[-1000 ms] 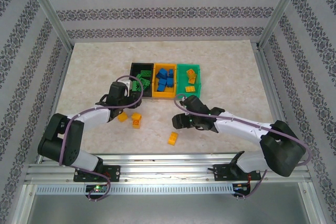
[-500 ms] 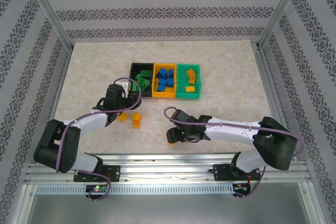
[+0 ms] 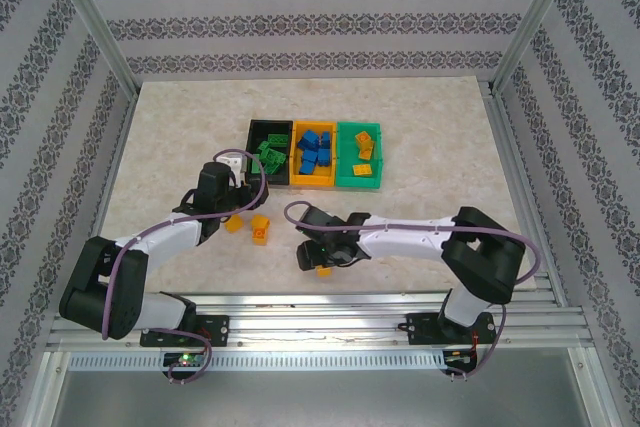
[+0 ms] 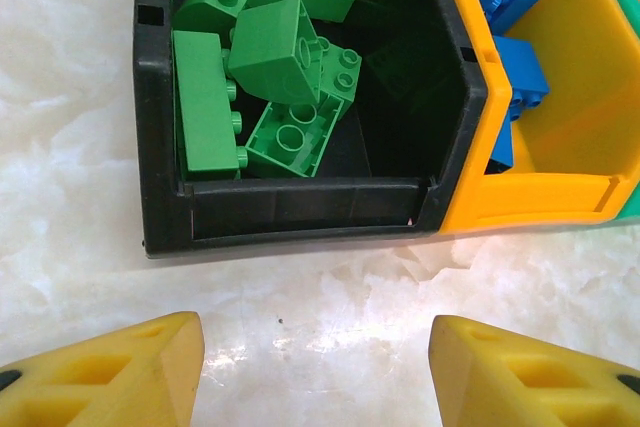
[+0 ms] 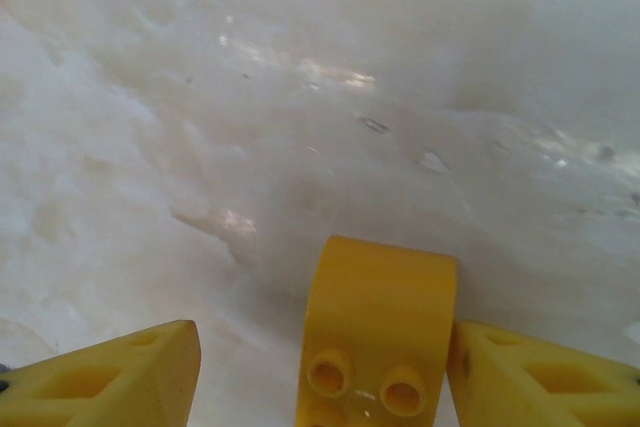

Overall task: Sort the legos into containers by color
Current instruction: Pick up the lego from the bottom-center of the table.

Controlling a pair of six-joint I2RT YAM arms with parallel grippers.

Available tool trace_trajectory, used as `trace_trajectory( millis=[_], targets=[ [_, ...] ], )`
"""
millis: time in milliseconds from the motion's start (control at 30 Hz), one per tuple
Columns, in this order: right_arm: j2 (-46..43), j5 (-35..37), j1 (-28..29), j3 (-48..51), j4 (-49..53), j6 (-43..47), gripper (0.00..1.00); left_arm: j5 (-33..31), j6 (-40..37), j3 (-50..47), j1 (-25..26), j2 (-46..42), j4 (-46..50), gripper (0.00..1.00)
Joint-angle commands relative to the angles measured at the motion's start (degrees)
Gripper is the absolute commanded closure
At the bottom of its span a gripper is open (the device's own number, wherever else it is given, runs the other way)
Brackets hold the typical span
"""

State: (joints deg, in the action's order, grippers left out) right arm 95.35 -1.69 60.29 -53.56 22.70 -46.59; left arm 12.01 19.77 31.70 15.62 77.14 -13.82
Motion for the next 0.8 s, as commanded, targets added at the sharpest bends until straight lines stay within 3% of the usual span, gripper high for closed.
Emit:
trace_trajectory(
  millis=[0,267,367,533,767],
  targets=[
    [2.9,2.0,1.6,-3.3,4.5,1.6,0.37,0.9,0.8,-0.2,-0.8,0.3,-2.9,0.39],
    [5.9,3.1,2.7,-3.9,7.4,1.1,0.57,1.3,1.4,-0.5,-1.3,0.7,-3.7,0.39],
    [5.9,4.3,2.6,-3.7,8.2,0.7,0.7,1.6,1.5,-0.6,-1.3,1.0,-3.8,0.39],
    [4.3,5.4,0.3,-4.6,7.2,2.5,0.72,2.1,1.7,-0.5,-1.5,1.1,-3.9,0.39],
    [0.9,7.0,-11.9,-8.1,3.1,10.9,0.72,1.6,2.0,-0.9,-2.2,0.7,-3.9,0.39]
  ],
)
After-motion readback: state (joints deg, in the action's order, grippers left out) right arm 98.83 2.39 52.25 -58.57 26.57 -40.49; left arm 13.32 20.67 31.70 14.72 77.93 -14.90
